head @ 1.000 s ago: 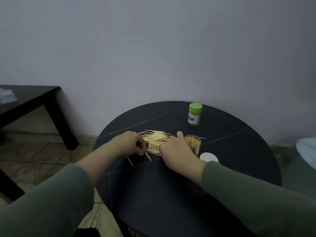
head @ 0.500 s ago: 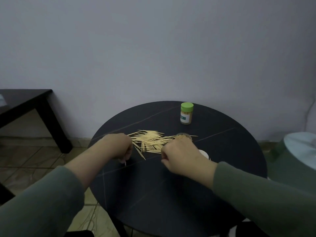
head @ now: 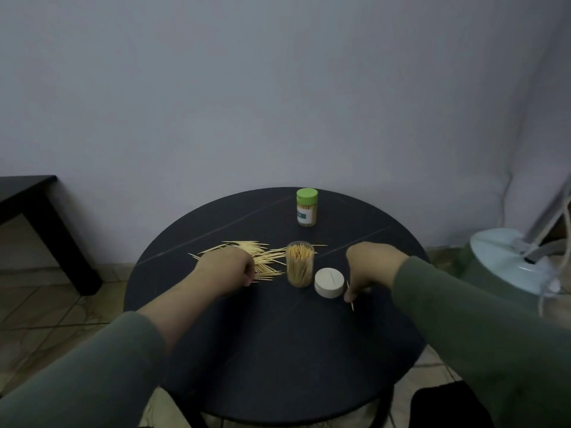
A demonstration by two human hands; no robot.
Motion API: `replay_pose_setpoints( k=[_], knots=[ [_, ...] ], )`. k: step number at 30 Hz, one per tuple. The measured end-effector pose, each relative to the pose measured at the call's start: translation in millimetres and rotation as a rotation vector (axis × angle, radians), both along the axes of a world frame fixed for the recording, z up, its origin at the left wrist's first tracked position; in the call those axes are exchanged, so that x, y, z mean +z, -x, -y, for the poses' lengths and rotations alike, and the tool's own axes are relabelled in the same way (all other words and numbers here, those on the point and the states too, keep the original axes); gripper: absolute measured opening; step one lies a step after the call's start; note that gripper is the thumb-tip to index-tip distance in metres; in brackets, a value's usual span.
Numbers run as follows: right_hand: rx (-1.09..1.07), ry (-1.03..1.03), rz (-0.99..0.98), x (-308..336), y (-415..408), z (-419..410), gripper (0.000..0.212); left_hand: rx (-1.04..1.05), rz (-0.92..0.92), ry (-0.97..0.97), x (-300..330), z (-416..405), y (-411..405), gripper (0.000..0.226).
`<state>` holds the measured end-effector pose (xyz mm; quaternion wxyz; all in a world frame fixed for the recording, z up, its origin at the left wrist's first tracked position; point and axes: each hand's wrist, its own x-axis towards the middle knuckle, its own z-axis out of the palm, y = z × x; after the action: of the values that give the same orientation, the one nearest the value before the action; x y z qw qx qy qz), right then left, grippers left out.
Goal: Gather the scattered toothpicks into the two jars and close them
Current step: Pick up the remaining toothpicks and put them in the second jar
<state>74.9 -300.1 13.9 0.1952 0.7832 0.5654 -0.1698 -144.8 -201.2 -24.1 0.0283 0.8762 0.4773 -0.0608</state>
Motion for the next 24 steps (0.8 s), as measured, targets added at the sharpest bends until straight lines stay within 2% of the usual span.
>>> replay_pose_setpoints(
  k=[4, 8, 12, 16, 20, 24],
  knots=[
    [-0.002, 0.040, -0.011, -7, -9, -9, 0.026, 0.045, 0.081, -0.012, -3, -1, -5, 0.012],
    [0.028, -0.091, 0.053, -14, -20, -18, 0.012, 0.078, 0.128, -0.035, -5, -1, -10, 0.010],
    [0.061, -0.242, -0.058, -23, -25, -34, 0.018, 0.082, 0.133, -0.015, -5, -4, -13, 0.011],
    [0.189, -0.365, -0.189, -33, -23, -46, 0.012, 0.087, 0.137, -0.012, -3, -8, -12, 0.010],
    [0.294, -0.474, -0.193, -41, -21, -59, 0.017, 0.073, 0.102, -0.024, -1, -13, -11, 0.022],
    [0.326, -0.578, -0.198, -47, -18, -71, 0.032, 0.062, 0.078, -0.016, 1, -19, -10, 0.028]
  ],
)
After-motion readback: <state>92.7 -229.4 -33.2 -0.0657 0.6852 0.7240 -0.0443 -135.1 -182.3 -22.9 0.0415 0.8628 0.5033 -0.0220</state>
